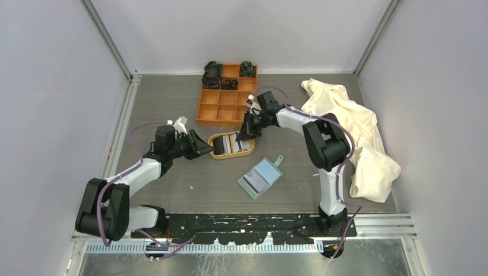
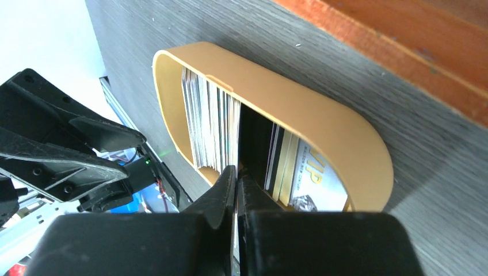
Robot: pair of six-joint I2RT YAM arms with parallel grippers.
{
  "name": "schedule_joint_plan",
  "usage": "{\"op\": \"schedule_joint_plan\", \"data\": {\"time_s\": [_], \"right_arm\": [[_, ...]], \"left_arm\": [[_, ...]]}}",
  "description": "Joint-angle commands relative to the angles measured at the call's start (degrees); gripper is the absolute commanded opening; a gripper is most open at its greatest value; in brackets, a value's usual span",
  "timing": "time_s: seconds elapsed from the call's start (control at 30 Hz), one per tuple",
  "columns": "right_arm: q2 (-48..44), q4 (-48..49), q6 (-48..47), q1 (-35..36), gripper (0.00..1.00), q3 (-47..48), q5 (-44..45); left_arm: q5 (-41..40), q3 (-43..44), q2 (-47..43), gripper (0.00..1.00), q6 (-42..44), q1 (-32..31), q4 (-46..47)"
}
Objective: Put the credit cards into the card holder
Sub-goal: Pick up the credit card from the storage box.
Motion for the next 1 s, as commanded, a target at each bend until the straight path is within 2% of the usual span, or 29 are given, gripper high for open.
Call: {"op": "schedule_joint_plan", "data": {"time_s": [0.0, 0.17, 0.3, 0.4, 0.5, 0.6, 0.7, 0.83, 0.97], "right_arm": [[-6.9, -0.8, -3.8, -0.6, 0.01, -0.7, 0.8], [-9.7, -1.4, -5.7, -1.1, 0.01, -2.3, 0.8], [-12.7, -1.6, -7.7, -1.6, 0.01, -3.5, 0.0], [-15.4, -1.3, -9.8, -2.1, 0.01, -5.0, -1.9], [-18.5, 0.4, -11.8, -2.9, 0.01, -7.3, -7.4], [-22.4, 2.4, -14.8, -3.1, 0.01, -10.5, -13.5], [-26.3, 5.6, -16.6, -3.1, 0.01, -14.5, -19.8], [-30.2, 8.1, -19.9, -3.2, 0.01, -18.8, -26.5], [-33.9, 8.8, -23.3, -3.2, 0.01, -21.6, -29.3]], "left_arm": [[2.2, -2.0, -5.4, 0.40, -2.1, -0.3, 3.1], [2.7, -4.8, -11.3, 0.47, -5.4, -0.3, 6.7], [0.9, -7.6, -16.7, 0.71, -7.9, -0.2, 9.6], [-1.1, -11.1, -19.0, 0.98, -11.9, -0.1, 13.4], [0.3, -15.2, -19.2, 1.00, -16.1, -0.1, 22.0], [3.3, -19.3, -17.0, 0.94, -19.6, -0.4, 37.7], [3.3, -20.8, -14.9, 0.90, -18.6, -5.7, 46.7], [-6.8, -19.2, -14.1, 0.89, -8.2, -20.1, 47.5], [-11.2, -18.5, -12.3, 0.85, -1.8, -25.4, 48.9]]}}
